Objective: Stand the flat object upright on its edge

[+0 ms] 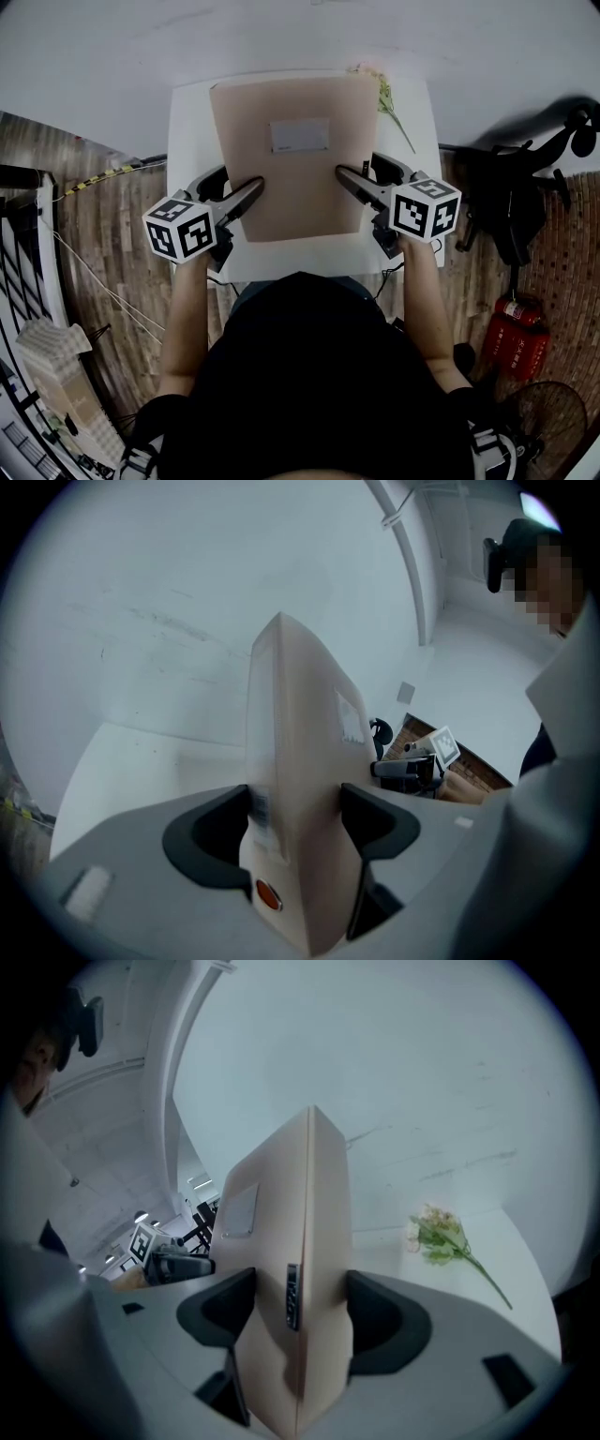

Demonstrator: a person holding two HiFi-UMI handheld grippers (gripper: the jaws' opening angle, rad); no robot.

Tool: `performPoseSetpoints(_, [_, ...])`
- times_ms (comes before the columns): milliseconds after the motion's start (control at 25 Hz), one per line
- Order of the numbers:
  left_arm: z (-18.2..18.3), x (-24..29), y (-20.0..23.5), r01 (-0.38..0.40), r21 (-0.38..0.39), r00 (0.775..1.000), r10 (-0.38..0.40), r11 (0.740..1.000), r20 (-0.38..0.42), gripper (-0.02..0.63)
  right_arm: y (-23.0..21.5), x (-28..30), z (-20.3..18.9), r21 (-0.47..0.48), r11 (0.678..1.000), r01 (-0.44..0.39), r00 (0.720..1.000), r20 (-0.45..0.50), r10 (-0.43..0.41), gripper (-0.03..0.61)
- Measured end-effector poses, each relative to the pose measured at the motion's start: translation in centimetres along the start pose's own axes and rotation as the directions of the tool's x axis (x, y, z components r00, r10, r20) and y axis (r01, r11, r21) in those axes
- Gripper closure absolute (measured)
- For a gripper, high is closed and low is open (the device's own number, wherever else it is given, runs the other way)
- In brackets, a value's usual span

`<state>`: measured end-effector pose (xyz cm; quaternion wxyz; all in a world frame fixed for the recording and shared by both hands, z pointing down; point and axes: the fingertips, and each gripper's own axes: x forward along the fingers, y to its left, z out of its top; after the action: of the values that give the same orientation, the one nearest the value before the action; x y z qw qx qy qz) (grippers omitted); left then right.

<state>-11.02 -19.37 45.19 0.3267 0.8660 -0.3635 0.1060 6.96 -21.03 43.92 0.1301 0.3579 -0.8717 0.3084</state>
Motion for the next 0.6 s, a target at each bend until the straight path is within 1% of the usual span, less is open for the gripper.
performPoseSetpoints(360, [2.5, -1.4, -1.2, -0.015, 0.134, 0.996, 0.003, 0.991, 0.09, 0.295, 1.4, -0.9, 2.1, -0.076, 0.997, -0.004, 0.997, 0.08, 0.011, 0.262])
performPoseSetpoints(600, [3.7, -2.3, -2.0, -0.032, 0.2, 0.99, 0.003, 0.979, 0.143, 0.295, 2.2, -1.6, 3.1, -0.131, 0.991, -0.005, 0.992, 0.126, 0.022, 0.262])
